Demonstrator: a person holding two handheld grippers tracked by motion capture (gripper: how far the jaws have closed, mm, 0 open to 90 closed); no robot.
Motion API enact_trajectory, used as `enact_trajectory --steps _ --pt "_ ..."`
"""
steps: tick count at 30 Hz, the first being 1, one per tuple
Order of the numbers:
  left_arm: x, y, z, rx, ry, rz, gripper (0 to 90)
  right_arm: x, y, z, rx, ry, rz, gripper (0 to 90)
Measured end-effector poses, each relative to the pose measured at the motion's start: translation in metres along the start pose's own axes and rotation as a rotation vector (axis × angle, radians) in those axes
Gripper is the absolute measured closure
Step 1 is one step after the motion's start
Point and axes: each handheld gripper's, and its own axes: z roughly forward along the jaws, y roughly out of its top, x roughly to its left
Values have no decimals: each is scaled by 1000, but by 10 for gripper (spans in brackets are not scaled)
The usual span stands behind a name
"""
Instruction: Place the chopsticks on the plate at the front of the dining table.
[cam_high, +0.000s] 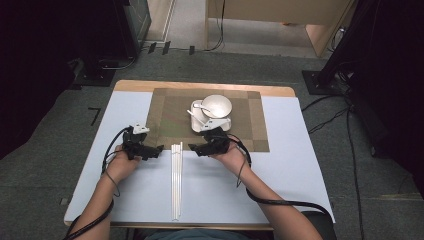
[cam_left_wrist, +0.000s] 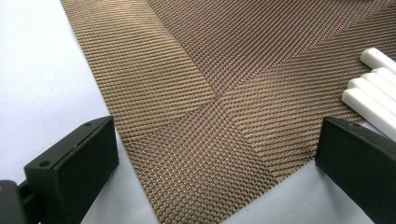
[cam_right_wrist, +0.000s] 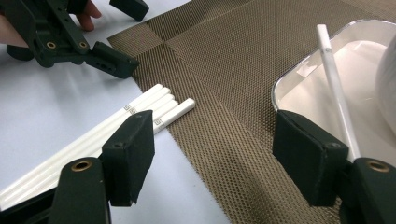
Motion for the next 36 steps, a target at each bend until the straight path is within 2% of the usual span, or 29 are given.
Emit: enact_trajectory --steps 19,25,36 --pt "0 0 0 1 -1 0 0 10 -11 13 4 -1 -17 298" --pt "0 0 0 1 -1 0 0 13 -14 17 11 10 -7 298" --pt "0 0 0 1 -1 0 0 24 -20 27 22 25 -23 298"
